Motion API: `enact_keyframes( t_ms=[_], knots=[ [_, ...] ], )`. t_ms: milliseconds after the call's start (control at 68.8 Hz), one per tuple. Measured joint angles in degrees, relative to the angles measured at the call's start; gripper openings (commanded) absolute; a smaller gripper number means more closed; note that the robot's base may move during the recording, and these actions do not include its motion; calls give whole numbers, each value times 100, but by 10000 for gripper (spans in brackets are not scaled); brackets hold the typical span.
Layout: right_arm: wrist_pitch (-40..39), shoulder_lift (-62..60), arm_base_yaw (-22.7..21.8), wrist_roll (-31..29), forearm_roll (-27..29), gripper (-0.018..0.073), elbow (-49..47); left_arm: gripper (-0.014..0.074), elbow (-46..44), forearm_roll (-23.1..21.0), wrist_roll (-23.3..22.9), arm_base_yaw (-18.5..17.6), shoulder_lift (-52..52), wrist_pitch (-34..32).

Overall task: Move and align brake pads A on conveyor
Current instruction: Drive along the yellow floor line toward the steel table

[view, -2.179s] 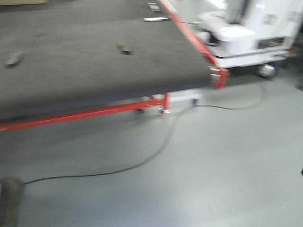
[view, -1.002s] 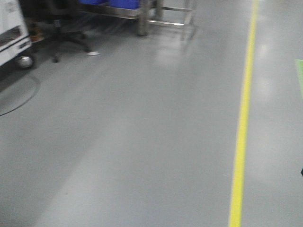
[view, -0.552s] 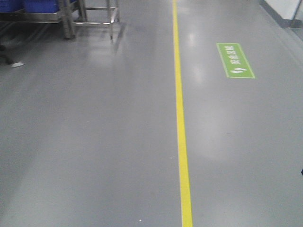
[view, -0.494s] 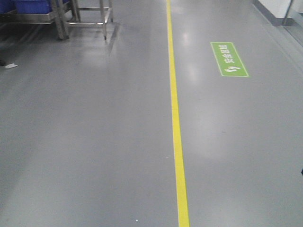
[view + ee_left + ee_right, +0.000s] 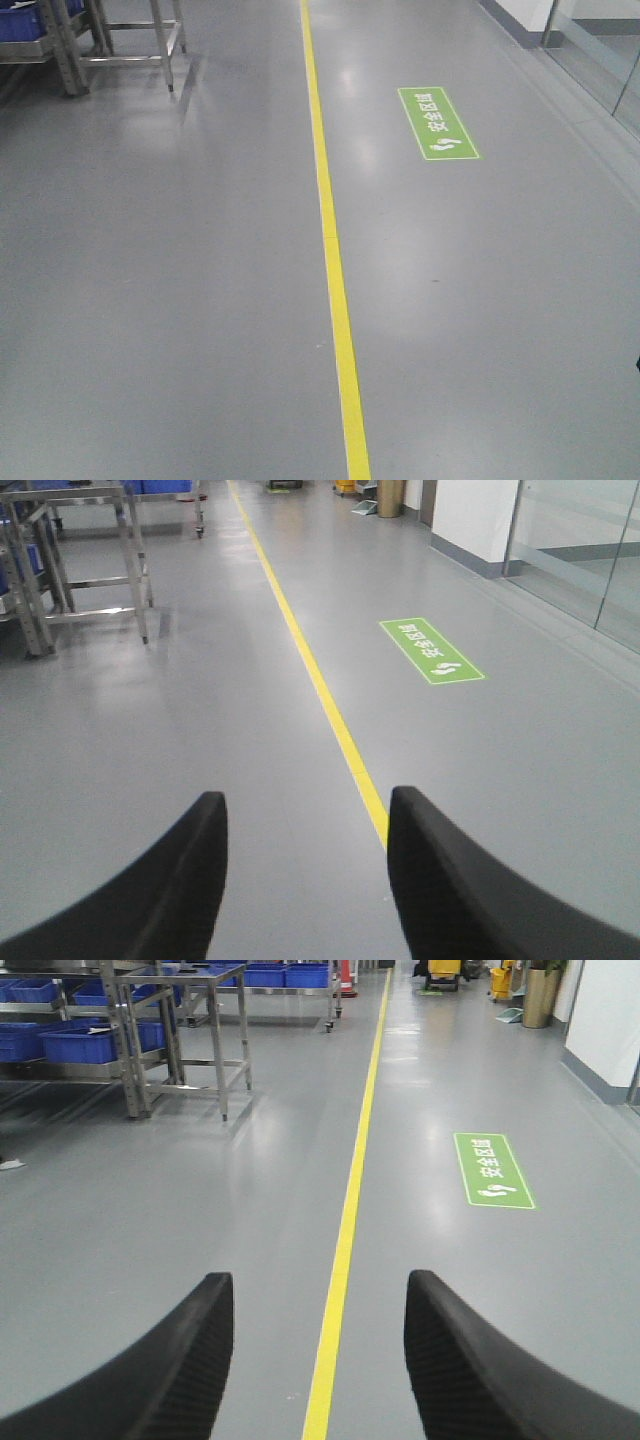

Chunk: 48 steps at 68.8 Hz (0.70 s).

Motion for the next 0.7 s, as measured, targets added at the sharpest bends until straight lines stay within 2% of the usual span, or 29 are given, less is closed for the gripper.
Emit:
enact_keyframes(
  t_ms=[697],
  knots=[
    [0,0,0,0,0,370,0,343,0,0,0,0,0,0]
  ],
)
